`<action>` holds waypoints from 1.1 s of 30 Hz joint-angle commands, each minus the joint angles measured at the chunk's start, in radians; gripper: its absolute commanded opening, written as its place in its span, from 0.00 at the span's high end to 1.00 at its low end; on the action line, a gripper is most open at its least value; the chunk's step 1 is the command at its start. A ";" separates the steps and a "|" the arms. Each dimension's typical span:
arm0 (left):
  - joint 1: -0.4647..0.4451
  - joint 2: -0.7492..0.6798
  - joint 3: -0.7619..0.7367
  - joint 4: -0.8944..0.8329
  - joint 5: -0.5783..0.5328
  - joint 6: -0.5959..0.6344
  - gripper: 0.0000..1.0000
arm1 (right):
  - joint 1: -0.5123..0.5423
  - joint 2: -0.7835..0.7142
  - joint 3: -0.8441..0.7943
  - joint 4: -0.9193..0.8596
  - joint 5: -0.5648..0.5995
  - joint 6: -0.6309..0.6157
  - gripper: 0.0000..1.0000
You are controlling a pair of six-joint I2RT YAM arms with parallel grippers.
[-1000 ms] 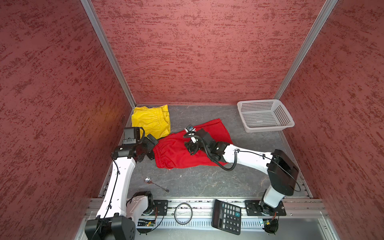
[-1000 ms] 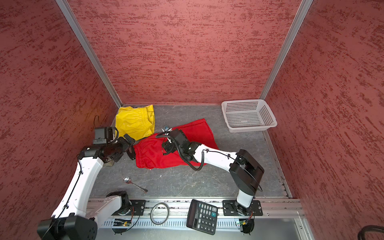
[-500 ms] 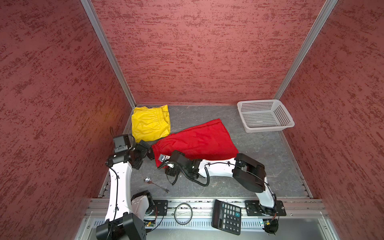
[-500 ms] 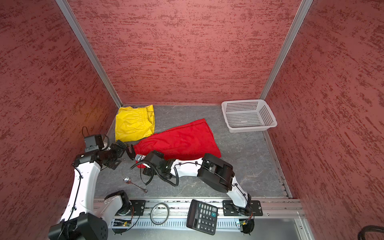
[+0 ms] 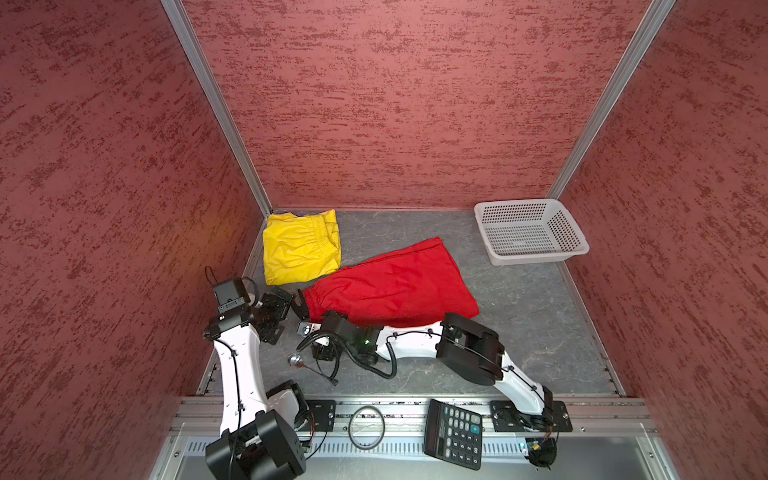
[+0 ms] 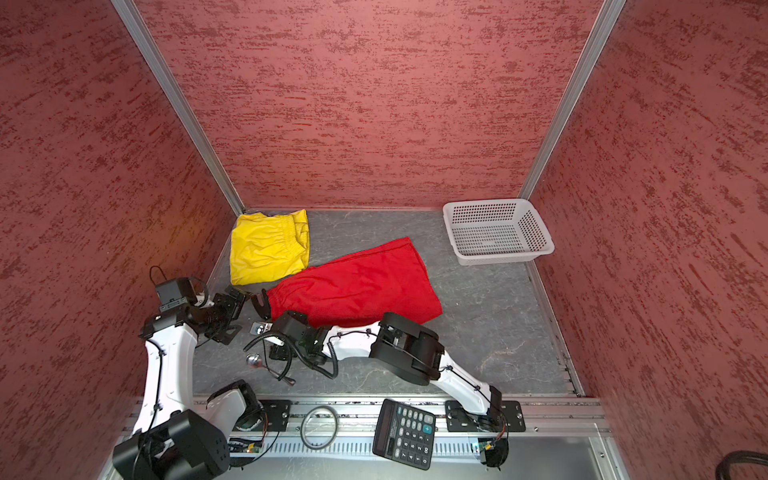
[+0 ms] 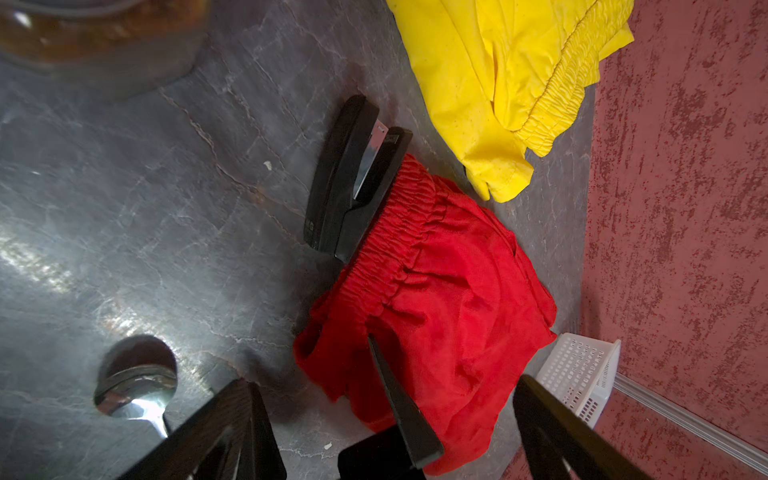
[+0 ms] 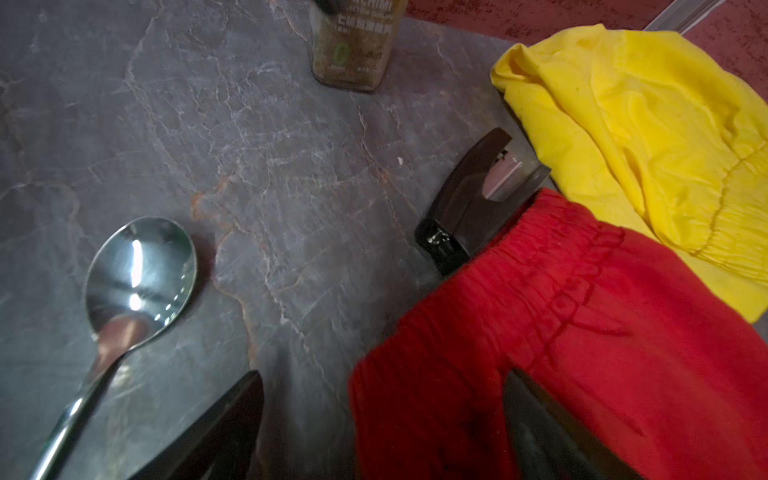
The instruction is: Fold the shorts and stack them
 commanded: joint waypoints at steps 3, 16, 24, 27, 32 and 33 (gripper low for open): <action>0.010 0.009 -0.035 0.043 0.056 0.025 0.00 | -0.010 0.022 0.017 -0.064 -0.028 0.041 0.35; -0.104 0.038 -0.102 0.118 0.054 -0.017 0.00 | -0.114 -0.162 -0.195 0.059 -0.010 0.261 1.00; -0.279 0.121 -0.161 0.359 0.042 -0.208 0.01 | -0.164 -0.309 -0.330 0.180 -0.158 0.410 1.00; -0.352 0.180 -0.164 0.489 0.045 -0.284 0.00 | -0.167 -0.334 -0.350 0.195 -0.175 0.431 1.00; -0.472 0.251 -0.131 0.596 -0.014 -0.348 0.01 | -0.178 -0.347 -0.372 0.215 -0.193 0.448 1.00; -0.483 0.259 -0.135 0.618 -0.015 -0.362 0.00 | -0.179 -0.347 -0.373 0.217 -0.196 0.451 1.00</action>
